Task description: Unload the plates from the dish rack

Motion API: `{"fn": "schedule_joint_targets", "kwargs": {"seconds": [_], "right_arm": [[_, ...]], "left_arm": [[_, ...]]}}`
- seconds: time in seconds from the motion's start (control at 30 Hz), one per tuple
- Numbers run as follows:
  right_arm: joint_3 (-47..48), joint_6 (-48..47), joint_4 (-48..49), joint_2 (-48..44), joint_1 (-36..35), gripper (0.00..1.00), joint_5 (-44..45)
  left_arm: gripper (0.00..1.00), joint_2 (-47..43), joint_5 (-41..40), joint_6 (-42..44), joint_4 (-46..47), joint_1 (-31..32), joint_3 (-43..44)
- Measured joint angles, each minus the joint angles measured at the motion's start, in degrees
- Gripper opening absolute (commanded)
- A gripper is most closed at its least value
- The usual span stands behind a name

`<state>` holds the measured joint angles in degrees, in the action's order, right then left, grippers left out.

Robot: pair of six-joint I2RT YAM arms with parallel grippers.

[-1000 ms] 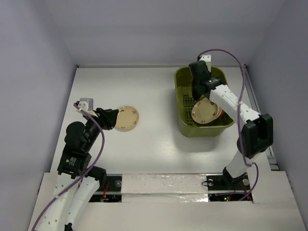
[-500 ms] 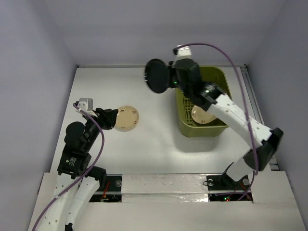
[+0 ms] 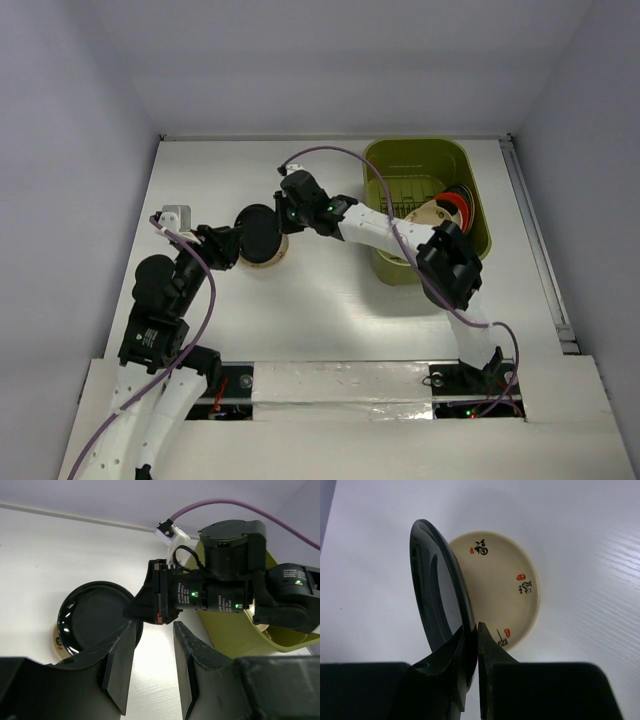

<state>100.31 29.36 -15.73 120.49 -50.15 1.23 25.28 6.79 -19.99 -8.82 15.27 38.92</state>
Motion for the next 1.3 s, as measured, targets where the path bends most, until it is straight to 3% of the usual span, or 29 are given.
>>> {"fn": "schedule_joint_targets", "kwargs": {"seconds": [0.03, 0.07, 0.13, 0.17, 0.27, 0.37, 0.43, 0.53, 0.57, 0.63, 0.67, 0.77, 0.83, 0.97, 1.13, 1.23, 1.3], "right_arm": [[0.0, 0.8, 0.5, 0.5, 0.0, 0.07, -0.8], [0.0, 1.6, 1.2, 0.8, 0.0, 0.2, -1.4], [0.0, 3.0, 2.2, 1.3, 0.2, 0.37, -2.3], [0.0, 3.4, 3.0, 1.6, 0.2, 0.51, -2.6], [-0.2, 4.2, 3.8, 1.7, 0.2, 0.73, -2.7], [-1.2, 4.4, 4.5, 1.6, 0.2, 0.84, -2.4], [-2.1, 4.2, 4.1, 1.3, 0.2, 0.84, -1.6], [-4.4, 3.1, 3.8, -1.0, 0.2, 0.72, 0.5], [-6.1, 2.5, 3.7, -3.0, 0.2, 0.54, 1.6], [-9.9, 0.8, 2.4, -9.0, 0.2, 0.32, 5.5], [-12.0, -0.2, 1.7, -13.1, 0.3, 0.16, 8.1], [-15.6, -3.0, -1.4, -26.3, 1.5, 0.02, 15.9], [-16.8, -4.4, -2.6, -34.8, 4.5, 0.0, 19.6], [-21.6, -5.8, -4.4, -48.6, 17.1, 0.0, 25.0], [-29.1, -6.8, -10.5, -52.8, 29.4, 0.0, 27.7], [-31.9, -7.2, -13.1, -48.7, 31.3, 0.12, 26.9], [-33.3, -7.4, -14.9, -46.0, 31.8, 0.31, 26.4]], "left_arm": [[0.33, 0.0, 0.0, 0.0, 0.0, 0.0, 0.0], [0.33, 0.0, 0.0, 0.0, 0.0, 0.0, 0.0], [0.33, 0.0, 0.0, 0.0, 0.0, 0.0, 0.0], [0.34, 0.0, 0.0, 0.0, 0.0, 0.0, 0.0], [0.36, 0.0, 0.0, 0.0, 0.0, 0.0, 0.0], [0.36, 0.0, 0.0, 0.0, 0.0, 0.0, 0.0], [0.37, 0.0, 0.0, 0.0, 0.0, 0.0, 0.0], [0.39, 0.0, 0.0, 0.0, 0.0, 0.0, 0.0], [0.4, 0.0, 0.0, 0.0, 0.0, 0.0, 0.0], [0.4, 0.0, -0.2, 0.0, 0.0, 0.0, 0.0], [0.4, 0.1, -0.2, 0.0, 0.0, 0.0, 0.0], [0.4, 0.7, -0.3, 0.0, 0.0, 0.0, 0.0], [0.4, 1.5, -0.3, 0.0, 0.0, 0.0, 0.0], [0.4, 4.2, -0.2, -0.1, 0.1, 0.0, 0.0], [0.4, 8.1, -0.2, -0.1, 0.5, 0.9, 0.0], [0.4, 9.9, -0.1, 0.0, 0.5, 2.4, 0.0], [0.4, 10.5, -0.1, 0.0, 0.5, 3.2, 0.0]]}}
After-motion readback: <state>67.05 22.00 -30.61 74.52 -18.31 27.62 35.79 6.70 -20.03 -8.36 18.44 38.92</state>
